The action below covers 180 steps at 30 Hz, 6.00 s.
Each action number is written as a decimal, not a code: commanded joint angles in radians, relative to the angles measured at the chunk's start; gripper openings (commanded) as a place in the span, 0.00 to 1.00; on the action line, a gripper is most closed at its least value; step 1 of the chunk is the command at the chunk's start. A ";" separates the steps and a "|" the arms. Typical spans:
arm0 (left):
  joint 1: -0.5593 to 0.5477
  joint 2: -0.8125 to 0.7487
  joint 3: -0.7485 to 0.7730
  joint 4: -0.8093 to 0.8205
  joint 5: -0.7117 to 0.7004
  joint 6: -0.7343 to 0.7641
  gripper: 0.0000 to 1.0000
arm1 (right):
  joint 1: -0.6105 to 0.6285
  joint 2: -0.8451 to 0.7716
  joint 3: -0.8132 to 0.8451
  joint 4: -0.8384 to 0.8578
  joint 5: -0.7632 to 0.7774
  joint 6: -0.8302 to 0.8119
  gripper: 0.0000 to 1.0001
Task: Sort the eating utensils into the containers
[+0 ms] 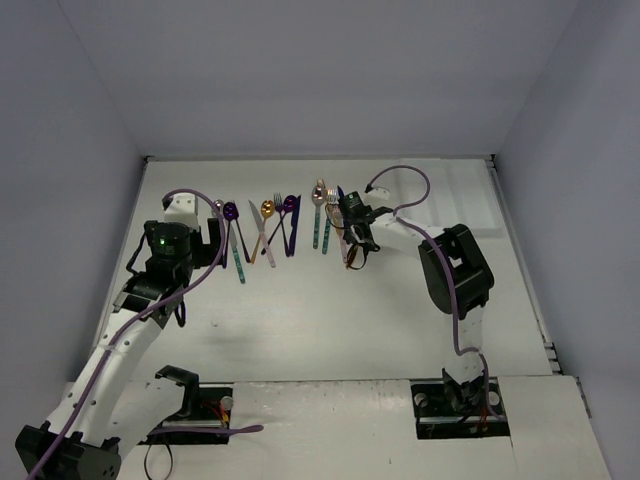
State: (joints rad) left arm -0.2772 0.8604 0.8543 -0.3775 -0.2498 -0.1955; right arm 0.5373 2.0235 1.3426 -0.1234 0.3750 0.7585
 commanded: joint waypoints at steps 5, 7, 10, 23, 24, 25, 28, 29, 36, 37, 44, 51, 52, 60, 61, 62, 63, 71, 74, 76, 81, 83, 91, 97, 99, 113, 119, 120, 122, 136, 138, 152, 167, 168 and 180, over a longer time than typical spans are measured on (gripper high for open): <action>0.012 -0.014 0.015 0.039 0.011 -0.015 0.90 | 0.007 -0.014 -0.004 0.007 -0.026 -0.009 0.37; 0.012 -0.016 0.017 0.039 0.012 -0.016 0.90 | 0.008 -0.014 -0.015 0.007 -0.043 -0.010 0.35; 0.012 -0.017 0.014 0.039 0.012 -0.015 0.90 | 0.009 -0.022 -0.039 0.004 -0.068 -0.018 0.31; 0.012 -0.018 0.014 0.038 0.018 -0.016 0.90 | -0.023 -0.088 -0.087 -0.065 -0.077 -0.226 0.00; 0.012 -0.019 0.015 0.039 0.020 -0.016 0.90 | -0.031 -0.098 -0.091 -0.065 -0.083 -0.255 0.00; 0.012 -0.020 0.015 0.039 0.022 -0.016 0.90 | -0.040 -0.107 -0.092 -0.065 -0.095 -0.292 0.00; 0.012 -0.018 0.014 0.039 0.026 -0.018 0.90 | -0.068 -0.112 -0.079 -0.065 -0.149 -0.445 0.00; 0.012 -0.017 0.014 0.039 0.027 -0.018 0.90 | -0.073 -0.111 -0.074 -0.065 -0.166 -0.484 0.00; 0.012 -0.017 0.014 0.035 0.023 -0.018 0.90 | -0.122 -0.113 -0.040 -0.060 -0.252 -0.656 0.00; 0.012 -0.017 0.014 0.035 0.024 -0.018 0.90 | -0.122 -0.122 -0.036 -0.059 -0.250 -0.674 0.00; 0.012 -0.015 0.015 0.034 0.021 -0.018 0.90 | -0.141 -0.209 0.021 -0.047 -0.259 -0.719 0.00; 0.013 -0.012 0.016 0.032 0.020 -0.018 0.90 | -0.187 -0.235 0.074 -0.047 -0.326 -0.749 0.00; 0.013 -0.012 0.015 0.032 0.020 -0.018 0.90 | -0.204 -0.237 0.081 -0.047 -0.325 -0.764 0.00; 0.013 -0.008 0.016 0.031 0.025 -0.018 0.90 | -0.352 -0.155 0.257 -0.048 -0.418 -0.868 0.00; 0.013 -0.007 0.014 0.031 0.021 -0.018 0.90 | -0.360 -0.138 0.278 -0.047 -0.406 -0.888 0.00; 0.013 -0.006 0.014 0.029 0.021 -0.019 0.90 | -0.367 -0.109 0.314 -0.048 -0.400 -0.895 0.00; 0.013 -0.006 0.014 0.029 0.019 -0.018 0.90 | -0.387 -0.089 0.336 -0.048 -0.408 -0.898 0.00; 0.013 0.010 0.014 0.028 0.014 -0.015 0.90 | -0.432 0.091 0.494 -0.046 -0.416 -0.910 0.00; 0.013 0.015 0.014 0.028 0.010 -0.012 0.90 | -0.438 0.163 0.526 -0.040 -0.394 -0.910 0.00; 0.013 0.018 0.015 0.029 0.013 -0.012 0.90 | -0.443 0.190 0.535 -0.038 -0.409 -0.906 0.00; 0.013 0.026 0.015 0.031 0.015 -0.010 0.90 | -0.449 0.205 0.526 -0.035 -0.406 -0.903 0.06; 0.013 0.028 0.014 0.031 0.017 -0.010 0.90 | -0.452 0.191 0.514 -0.036 -0.391 -0.903 0.17; 0.013 0.022 0.015 0.033 0.032 -0.012 0.90 | -0.425 0.022 0.458 -0.038 -0.353 -0.845 0.63; 0.015 0.015 0.017 0.034 0.041 -0.012 0.90 | -0.253 -0.080 0.379 -0.035 -0.190 -0.726 0.65; 0.015 0.008 0.015 0.032 0.043 -0.012 0.90 | -0.200 -0.071 0.365 -0.033 -0.201 -0.658 0.65; 0.017 -0.004 0.011 0.038 0.052 -0.013 0.90 | -0.112 0.115 0.421 -0.027 -0.305 -0.596 0.56; 0.019 -0.001 0.011 0.037 0.056 -0.013 0.90 | -0.112 0.161 0.408 -0.026 -0.342 -0.592 0.45; 0.019 0.000 0.011 0.037 0.056 -0.013 0.90 | -0.111 0.165 0.405 -0.026 -0.348 -0.590 0.44; 0.020 0.000 0.011 0.038 0.057 -0.014 0.90 | -0.109 0.174 0.404 -0.023 -0.361 -0.589 0.44; 0.021 0.000 0.009 0.039 0.064 -0.013 0.90 | -0.097 0.241 0.416 -0.019 -0.357 -0.580 0.40; 0.023 0.001 0.009 0.039 0.064 -0.013 0.90 | -0.098 0.247 0.414 -0.019 -0.361 -0.581 0.39; 0.023 0.006 0.010 0.040 0.070 -0.016 0.90 | -0.073 0.248 0.369 -0.011 -0.352 -0.558 0.31; 0.024 0.003 0.011 0.035 0.075 -0.016 0.89 | -0.076 0.080 0.062 -0.010 -0.293 -0.566 0.00; 0.024 0.004 0.011 0.035 0.077 -0.017 0.90 | -0.076 0.066 0.045 -0.009 -0.285 -0.570 0.00; 0.024 0.000 0.011 0.032 0.072 -0.016 0.90 | -0.116 -0.099 0.060 -0.009 -0.323 -0.705 0.00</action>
State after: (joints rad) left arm -0.2604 0.8639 0.8543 -0.3874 -0.1795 -0.1986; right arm 0.4483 2.0481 1.3817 -0.0871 0.0592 0.1223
